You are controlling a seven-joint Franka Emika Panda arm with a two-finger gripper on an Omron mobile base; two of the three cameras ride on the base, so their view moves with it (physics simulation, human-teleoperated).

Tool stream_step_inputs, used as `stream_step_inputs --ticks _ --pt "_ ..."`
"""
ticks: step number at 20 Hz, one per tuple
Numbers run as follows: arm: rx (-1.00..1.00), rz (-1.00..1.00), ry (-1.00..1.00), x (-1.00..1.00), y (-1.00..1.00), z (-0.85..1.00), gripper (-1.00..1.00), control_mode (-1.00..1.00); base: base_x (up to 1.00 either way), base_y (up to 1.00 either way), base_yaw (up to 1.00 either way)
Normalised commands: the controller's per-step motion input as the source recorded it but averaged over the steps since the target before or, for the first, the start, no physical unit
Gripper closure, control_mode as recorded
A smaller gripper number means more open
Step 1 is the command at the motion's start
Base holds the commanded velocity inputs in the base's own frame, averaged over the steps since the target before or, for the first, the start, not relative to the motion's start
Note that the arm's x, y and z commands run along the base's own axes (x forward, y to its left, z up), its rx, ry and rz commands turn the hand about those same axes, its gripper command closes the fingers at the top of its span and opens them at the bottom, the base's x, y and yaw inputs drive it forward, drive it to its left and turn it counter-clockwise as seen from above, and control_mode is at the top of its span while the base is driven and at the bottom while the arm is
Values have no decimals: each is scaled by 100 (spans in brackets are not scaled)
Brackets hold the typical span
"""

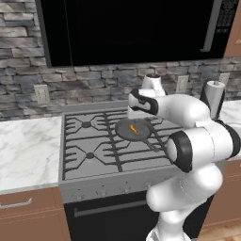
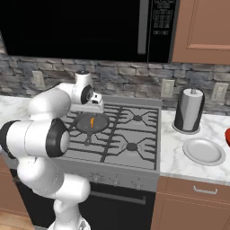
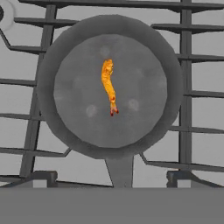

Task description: Place the shrimp on the plate and place the onion on the same plate.

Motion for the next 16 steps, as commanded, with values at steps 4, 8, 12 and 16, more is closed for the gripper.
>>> stream_step_inputs --ticks 4,8,12,16 --pt "0 0 1 31 8 -34 -100 -100 0 0 0" --pt "0 0 0 30 7 -27 -100 -100 0 0 0" --pt "0 0 0 22 11 -15 -100 -100 0 0 0" --pt "0 0 0 28 12 -22 -100 -100 0 0 0"
